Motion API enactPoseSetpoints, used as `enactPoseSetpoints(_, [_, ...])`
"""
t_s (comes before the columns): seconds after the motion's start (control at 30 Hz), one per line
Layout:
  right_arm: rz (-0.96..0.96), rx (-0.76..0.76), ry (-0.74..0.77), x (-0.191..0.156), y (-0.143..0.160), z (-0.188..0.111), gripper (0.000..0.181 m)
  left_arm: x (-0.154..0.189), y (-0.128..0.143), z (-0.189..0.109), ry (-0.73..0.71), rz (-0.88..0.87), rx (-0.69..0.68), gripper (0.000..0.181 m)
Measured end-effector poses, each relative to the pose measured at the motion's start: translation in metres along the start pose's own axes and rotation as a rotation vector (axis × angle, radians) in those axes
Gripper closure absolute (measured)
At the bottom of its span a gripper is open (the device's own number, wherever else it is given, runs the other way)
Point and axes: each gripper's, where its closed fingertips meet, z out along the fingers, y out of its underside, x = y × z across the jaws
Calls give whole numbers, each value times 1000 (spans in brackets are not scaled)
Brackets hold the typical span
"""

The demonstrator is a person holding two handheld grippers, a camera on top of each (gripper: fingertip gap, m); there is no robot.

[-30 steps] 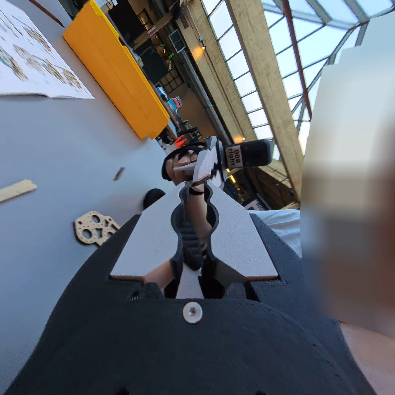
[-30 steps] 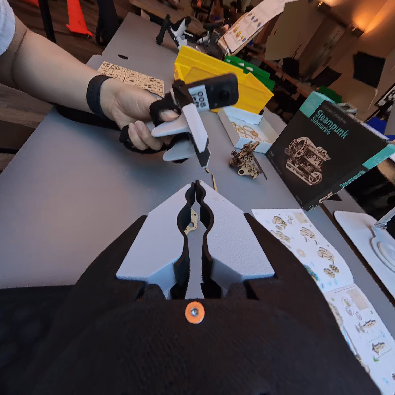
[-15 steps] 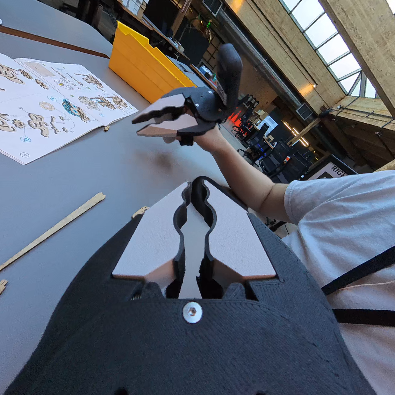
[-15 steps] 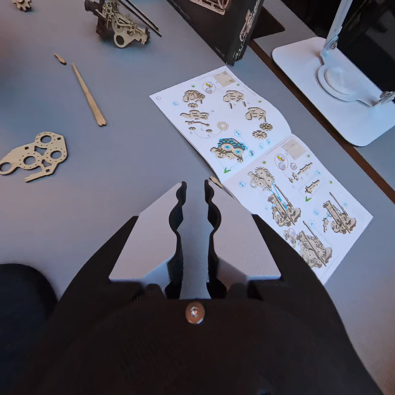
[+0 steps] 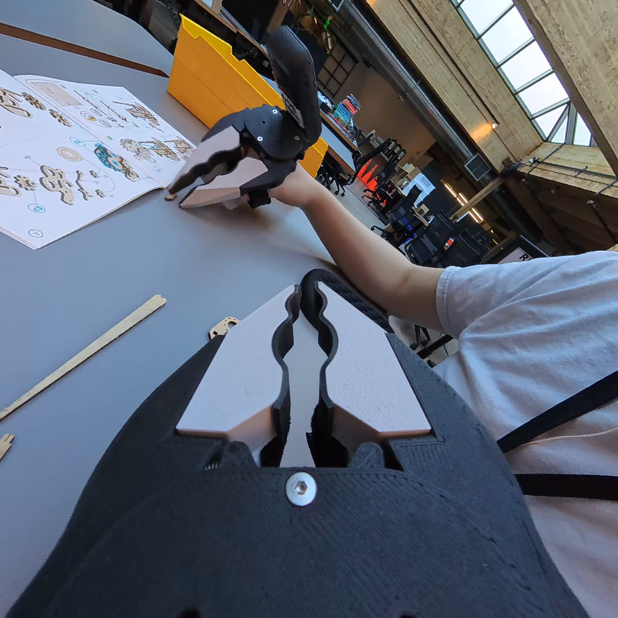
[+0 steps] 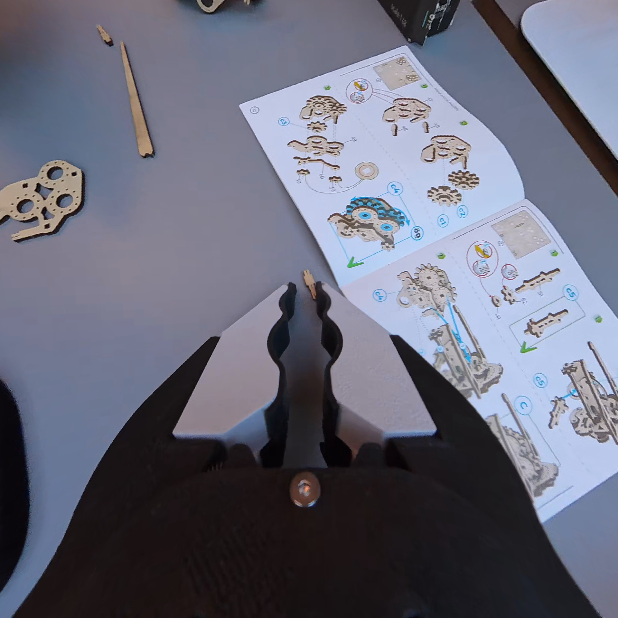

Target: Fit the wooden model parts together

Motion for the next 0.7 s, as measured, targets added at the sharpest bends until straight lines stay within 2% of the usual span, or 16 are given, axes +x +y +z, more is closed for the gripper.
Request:
enactPoseSetpoints(0.27, [0,27,-61,-24,-3,-3,179,-1,0,-1,5,-17,4,176])
enactPoseSetpoints(0.37, [-161,189,-58,-67,-54,-21,180,-14,-1,-1,-60,-32,21,172])
enactPoseSetpoints(0.47, [-368,246,0,-116,-91,-35,179,-16,-4,0,-58,-78,57,164])
enactPoseSetpoints(0.57, [-483,270,35,-145,-105,-34,179,-7,-6,5,-4,-135,83,168])
enactPoseSetpoints(0.63, [-493,283,12,-157,-109,-31,179,-8,-1,10,-17,-160,61,173])
enactPoseSetpoints(0.7, [-507,276,3,-163,-111,-28,179,-8,4,13,-25,-158,50,170])
